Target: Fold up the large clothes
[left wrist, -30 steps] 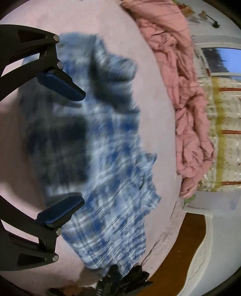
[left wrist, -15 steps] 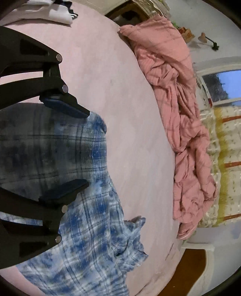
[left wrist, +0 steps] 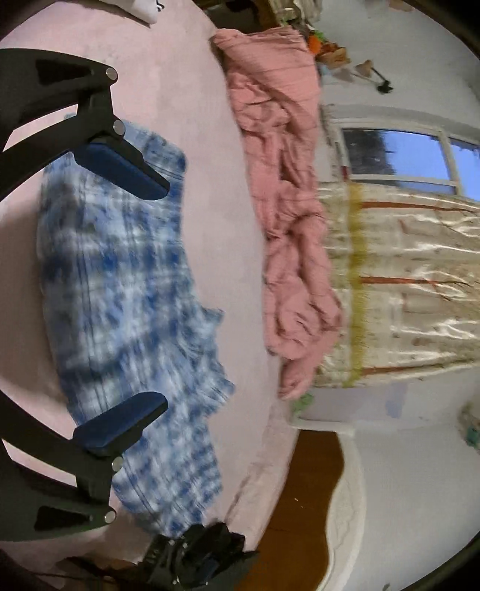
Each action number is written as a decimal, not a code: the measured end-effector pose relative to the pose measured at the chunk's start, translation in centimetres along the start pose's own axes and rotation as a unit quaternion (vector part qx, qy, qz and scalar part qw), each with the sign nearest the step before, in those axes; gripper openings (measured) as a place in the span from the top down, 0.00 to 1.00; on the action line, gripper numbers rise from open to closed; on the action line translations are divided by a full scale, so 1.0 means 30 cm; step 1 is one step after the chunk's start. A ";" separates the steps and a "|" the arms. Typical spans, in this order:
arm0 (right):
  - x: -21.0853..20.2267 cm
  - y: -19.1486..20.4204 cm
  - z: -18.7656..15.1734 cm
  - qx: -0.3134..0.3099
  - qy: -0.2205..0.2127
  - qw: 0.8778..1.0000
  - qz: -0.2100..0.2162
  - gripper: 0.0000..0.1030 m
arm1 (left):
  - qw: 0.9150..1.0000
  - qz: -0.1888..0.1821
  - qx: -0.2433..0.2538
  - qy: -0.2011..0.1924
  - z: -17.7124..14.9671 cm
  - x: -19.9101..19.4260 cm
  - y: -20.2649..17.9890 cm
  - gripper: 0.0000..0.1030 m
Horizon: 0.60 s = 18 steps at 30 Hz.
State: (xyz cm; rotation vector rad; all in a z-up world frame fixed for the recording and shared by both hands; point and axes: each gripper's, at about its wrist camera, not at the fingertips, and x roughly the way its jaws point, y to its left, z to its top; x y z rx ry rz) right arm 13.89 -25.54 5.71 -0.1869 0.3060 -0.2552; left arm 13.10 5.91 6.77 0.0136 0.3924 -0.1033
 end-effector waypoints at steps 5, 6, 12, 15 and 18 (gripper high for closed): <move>-0.017 -0.013 -0.001 0.019 0.015 1.000 -0.008 0.00 | 1.000 0.016 -0.008 -0.011 -0.017 -0.035 -0.038 0.00; -0.015 -0.020 -0.006 0.026 0.025 0.999 0.005 0.00 | 1.000 0.016 -0.017 -0.017 -0.027 -0.046 -0.041 0.00; -0.011 -0.026 -0.008 0.032 0.041 0.998 0.040 0.00 | 0.999 0.010 -0.030 -0.039 -0.062 -0.055 -0.069 0.00; 0.000 -0.027 -0.014 0.035 0.049 0.997 0.049 0.00 | 0.998 0.019 -0.006 -0.055 -0.096 -0.045 -0.094 0.00; 0.009 -0.034 -0.015 0.040 0.054 0.997 0.049 0.00 | 0.997 0.043 -0.002 -0.062 -0.116 -0.043 -0.104 0.00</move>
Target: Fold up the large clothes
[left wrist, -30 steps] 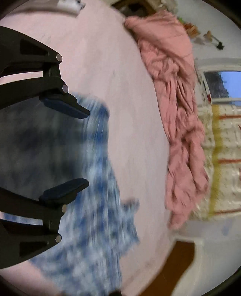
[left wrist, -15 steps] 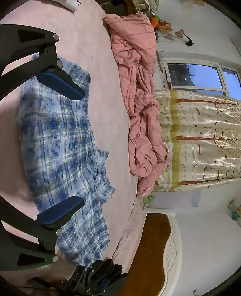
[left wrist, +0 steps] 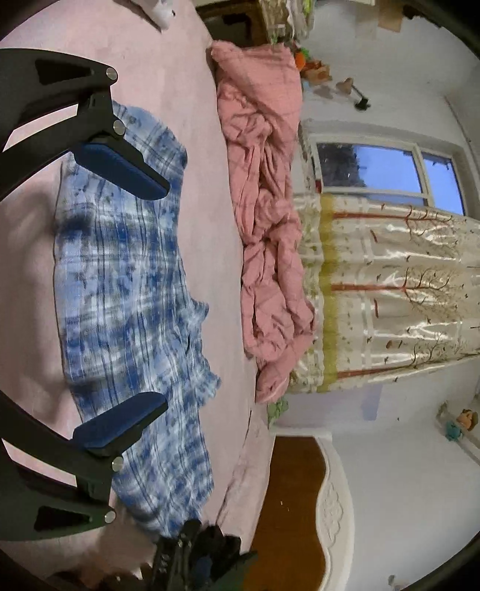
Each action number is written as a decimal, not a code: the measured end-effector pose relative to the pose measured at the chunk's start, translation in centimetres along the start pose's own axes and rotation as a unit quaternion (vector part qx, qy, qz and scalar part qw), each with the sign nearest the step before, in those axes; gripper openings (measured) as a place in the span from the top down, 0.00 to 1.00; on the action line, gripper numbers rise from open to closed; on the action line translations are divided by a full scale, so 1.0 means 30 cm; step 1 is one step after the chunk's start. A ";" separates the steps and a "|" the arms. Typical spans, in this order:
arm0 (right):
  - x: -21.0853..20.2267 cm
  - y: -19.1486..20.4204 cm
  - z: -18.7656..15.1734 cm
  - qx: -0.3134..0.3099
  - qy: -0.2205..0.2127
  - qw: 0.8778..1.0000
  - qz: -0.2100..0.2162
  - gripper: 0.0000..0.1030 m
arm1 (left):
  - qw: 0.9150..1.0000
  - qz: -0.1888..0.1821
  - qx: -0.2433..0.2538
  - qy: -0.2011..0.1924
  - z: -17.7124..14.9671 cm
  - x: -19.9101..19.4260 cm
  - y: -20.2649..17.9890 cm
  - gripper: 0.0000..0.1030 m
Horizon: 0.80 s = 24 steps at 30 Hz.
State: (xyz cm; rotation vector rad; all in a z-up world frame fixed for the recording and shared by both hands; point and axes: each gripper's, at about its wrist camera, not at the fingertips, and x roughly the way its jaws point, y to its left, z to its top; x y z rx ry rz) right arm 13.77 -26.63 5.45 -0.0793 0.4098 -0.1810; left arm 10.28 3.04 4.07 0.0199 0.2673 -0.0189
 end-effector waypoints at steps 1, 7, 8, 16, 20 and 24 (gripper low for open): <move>0.002 -0.001 0.001 0.001 0.002 1.000 0.002 0.00 | 1.000 0.004 0.001 -0.003 -0.002 -0.003 -0.003 0.00; -0.004 -0.012 0.012 0.025 0.033 0.998 0.055 0.00 | 1.000 -0.001 -0.010 -0.010 -0.013 -0.010 0.014 0.00; -0.015 -0.017 0.013 0.033 0.039 0.996 0.076 0.00 | 1.000 0.000 -0.011 -0.009 -0.014 -0.008 0.015 0.00; -0.055 -0.061 -0.008 0.035 0.045 0.996 0.072 0.00 | 1.000 0.004 -0.013 -0.010 -0.021 0.000 0.013 0.00; 0.018 -0.183 -0.038 0.148 0.106 0.977 0.109 0.00 | 1.000 0.004 -0.013 -0.011 -0.023 0.003 0.012 0.00; 0.098 -0.310 -0.092 0.261 0.155 0.946 0.109 0.03 | 1.000 0.001 -0.021 -0.009 -0.027 0.004 0.014 0.00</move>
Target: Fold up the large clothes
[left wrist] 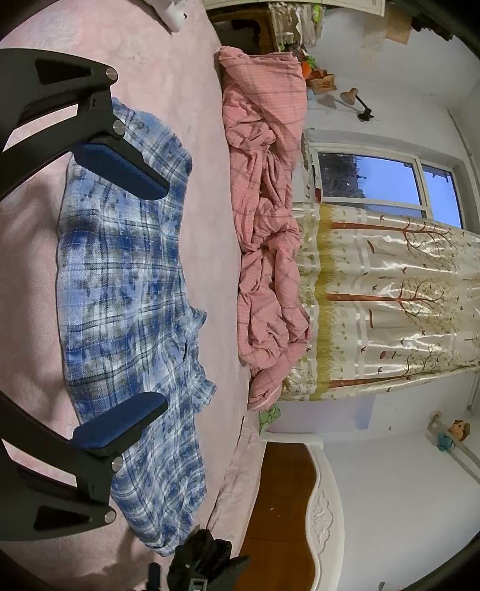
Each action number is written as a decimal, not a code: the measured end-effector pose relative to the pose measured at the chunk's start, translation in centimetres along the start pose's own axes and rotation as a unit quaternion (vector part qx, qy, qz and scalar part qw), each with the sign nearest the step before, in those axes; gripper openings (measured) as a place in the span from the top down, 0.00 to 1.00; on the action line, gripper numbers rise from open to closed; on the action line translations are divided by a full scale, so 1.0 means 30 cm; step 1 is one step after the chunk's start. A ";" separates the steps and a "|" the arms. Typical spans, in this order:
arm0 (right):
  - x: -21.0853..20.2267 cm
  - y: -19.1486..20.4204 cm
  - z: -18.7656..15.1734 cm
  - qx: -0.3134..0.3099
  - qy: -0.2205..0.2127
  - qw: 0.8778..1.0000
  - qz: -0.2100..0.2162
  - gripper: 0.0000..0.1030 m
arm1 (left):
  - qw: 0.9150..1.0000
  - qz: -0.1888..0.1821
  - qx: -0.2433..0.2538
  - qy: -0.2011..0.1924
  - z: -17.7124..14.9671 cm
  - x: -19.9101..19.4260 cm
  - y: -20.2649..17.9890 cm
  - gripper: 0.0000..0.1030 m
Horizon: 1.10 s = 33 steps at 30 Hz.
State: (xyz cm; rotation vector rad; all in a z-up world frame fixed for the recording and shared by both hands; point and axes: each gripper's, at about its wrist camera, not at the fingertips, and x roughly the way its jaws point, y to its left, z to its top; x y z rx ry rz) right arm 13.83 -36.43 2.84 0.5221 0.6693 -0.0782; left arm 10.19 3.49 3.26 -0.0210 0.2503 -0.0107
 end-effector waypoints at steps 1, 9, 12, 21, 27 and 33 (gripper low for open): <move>0.011 -0.014 0.003 0.004 0.003 1.000 -0.004 0.07 | 1.000 -0.002 -0.003 0.001 -0.002 -0.001 0.005 0.00; 0.096 -0.107 0.054 0.045 0.022 0.999 0.007 0.65 | 1.000 -0.010 -0.021 0.008 -0.004 0.005 0.018 0.00; 0.058 -0.077 0.070 -0.002 -0.004 1.000 -0.021 0.73 | 1.000 -0.009 -0.017 0.007 -0.003 0.008 0.017 0.00; -0.036 0.025 0.058 -0.183 0.025 0.982 -0.042 0.79 | 1.000 -0.009 -0.014 0.009 -0.003 0.008 0.015 0.00; 0.078 0.039 0.015 -0.230 0.079 0.968 -0.068 0.79 | 1.000 -0.010 -0.015 0.009 -0.004 0.010 0.015 0.00; -0.004 0.017 0.031 -0.206 0.012 0.976 -0.076 0.95 | 1.000 -0.009 -0.016 0.010 -0.006 0.010 0.009 0.00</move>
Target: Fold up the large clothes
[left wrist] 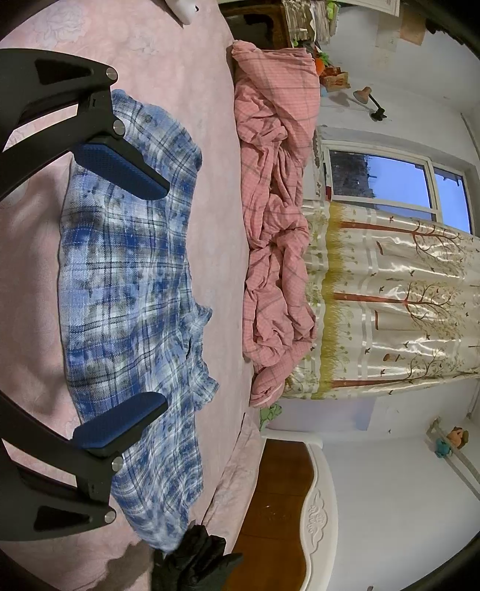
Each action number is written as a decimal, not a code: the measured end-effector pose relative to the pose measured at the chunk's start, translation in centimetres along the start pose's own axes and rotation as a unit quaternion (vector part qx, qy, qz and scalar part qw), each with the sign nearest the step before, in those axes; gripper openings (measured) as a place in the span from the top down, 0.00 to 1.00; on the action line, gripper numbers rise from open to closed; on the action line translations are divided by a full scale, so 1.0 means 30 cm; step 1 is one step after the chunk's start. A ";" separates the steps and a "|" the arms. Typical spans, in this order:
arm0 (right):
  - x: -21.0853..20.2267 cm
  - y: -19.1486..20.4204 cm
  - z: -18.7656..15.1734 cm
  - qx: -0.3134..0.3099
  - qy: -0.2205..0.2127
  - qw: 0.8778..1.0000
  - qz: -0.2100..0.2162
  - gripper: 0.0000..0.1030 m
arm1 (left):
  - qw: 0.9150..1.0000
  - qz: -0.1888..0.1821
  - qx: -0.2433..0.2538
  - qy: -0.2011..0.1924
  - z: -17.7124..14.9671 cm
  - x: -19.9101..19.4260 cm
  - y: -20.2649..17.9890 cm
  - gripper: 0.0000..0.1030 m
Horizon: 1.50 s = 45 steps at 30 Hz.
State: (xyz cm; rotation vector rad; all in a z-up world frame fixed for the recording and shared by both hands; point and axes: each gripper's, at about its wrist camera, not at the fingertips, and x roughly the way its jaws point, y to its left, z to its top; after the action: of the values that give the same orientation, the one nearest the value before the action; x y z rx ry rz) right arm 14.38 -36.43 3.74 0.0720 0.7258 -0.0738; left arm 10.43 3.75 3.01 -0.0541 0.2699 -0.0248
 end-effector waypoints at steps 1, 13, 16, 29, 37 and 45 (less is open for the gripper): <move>-0.041 0.006 0.005 0.003 -0.028 1.000 -0.003 1.00 | 1.000 0.000 0.001 0.000 0.001 0.001 0.001 0.00; -0.106 -0.061 -0.002 0.099 -0.057 0.993 0.007 0.63 | 1.000 0.006 0.008 0.001 -0.003 0.008 -0.020 0.00; -0.111 -0.056 -0.023 0.168 -0.046 0.981 0.091 0.40 | 1.000 0.007 0.009 -0.004 -0.003 0.000 -0.026 0.00; 0.130 -0.064 -0.078 0.329 0.001 0.941 0.081 0.52 | 0.999 0.027 -0.022 -0.033 0.121 -0.083 0.136 0.00; 0.090 0.019 -0.006 0.278 -0.048 0.958 0.045 0.90 | 0.998 0.038 -0.041 -0.029 0.139 -0.086 0.198 0.00; -0.071 0.450 0.108 0.059 -0.092 0.986 0.126 0.90 | 0.996 0.042 -0.058 -0.053 0.180 -0.136 0.241 0.00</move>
State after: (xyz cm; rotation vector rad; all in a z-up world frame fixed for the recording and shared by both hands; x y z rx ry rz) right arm 16.18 -23.21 8.09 0.2657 0.5230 0.1178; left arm 8.07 11.35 8.87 -0.1600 0.1675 0.0770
